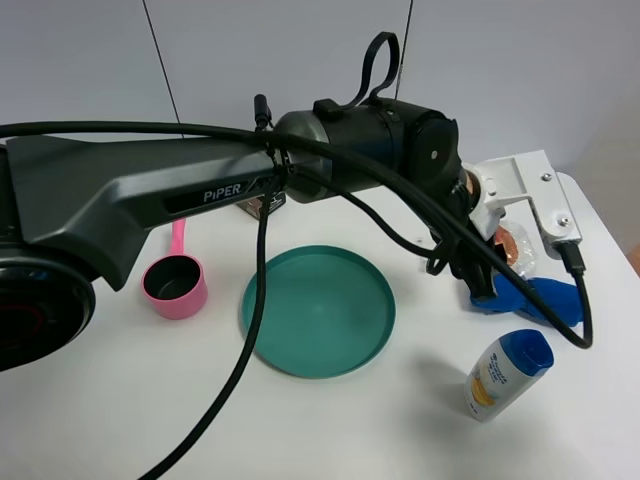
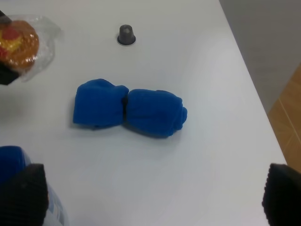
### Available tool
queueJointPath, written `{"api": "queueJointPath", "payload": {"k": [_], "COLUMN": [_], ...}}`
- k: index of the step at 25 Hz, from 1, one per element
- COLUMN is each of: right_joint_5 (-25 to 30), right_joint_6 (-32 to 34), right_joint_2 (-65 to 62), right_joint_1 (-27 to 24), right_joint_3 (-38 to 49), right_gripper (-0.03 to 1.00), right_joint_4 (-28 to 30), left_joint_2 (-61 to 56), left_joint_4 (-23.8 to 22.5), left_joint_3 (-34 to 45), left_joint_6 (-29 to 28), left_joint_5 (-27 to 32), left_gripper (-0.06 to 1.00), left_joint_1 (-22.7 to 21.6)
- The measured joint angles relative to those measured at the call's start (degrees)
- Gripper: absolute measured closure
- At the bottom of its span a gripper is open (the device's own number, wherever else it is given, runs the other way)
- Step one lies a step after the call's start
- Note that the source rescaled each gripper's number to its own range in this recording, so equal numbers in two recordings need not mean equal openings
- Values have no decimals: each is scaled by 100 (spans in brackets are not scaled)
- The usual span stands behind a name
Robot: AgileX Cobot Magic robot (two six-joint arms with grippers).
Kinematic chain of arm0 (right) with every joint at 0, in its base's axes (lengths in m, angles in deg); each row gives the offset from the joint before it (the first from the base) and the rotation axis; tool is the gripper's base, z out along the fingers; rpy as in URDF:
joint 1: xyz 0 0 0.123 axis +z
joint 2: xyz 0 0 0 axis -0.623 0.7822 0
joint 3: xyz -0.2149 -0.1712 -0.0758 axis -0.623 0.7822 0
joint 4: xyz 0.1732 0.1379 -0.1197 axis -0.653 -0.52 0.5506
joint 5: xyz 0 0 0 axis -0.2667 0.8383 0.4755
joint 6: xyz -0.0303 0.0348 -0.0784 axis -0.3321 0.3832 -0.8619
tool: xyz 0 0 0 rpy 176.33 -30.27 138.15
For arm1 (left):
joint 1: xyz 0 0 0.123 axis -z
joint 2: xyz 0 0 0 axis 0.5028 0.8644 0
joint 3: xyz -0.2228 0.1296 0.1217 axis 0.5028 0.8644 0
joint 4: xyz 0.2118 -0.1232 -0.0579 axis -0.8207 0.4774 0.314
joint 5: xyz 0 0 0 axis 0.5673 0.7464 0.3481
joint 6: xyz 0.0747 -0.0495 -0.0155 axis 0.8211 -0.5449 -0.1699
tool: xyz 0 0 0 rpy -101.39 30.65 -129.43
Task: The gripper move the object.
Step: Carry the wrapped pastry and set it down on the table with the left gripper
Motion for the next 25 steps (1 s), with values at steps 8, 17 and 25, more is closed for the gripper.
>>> {"api": "queueJointPath", "payload": {"k": [8, 17, 25], "right_joint_5": [0, 0, 0], "right_joint_6": [0, 0, 0], "right_joint_2": [0, 0, 0], "right_joint_1": [0, 0, 0], "right_joint_3": [0, 0, 0], "right_gripper": [-3, -3, -3], "right_joint_4": [0, 0, 0], "left_joint_2": [0, 0, 0], "left_joint_4": [-66, -274, -281], "left_joint_3": [0, 0, 0], "left_joint_6": [38, 38, 38], "left_joint_5": [36, 94, -83], "left_gripper": [94, 94, 94], "left_joint_1": [97, -10, -166]}}
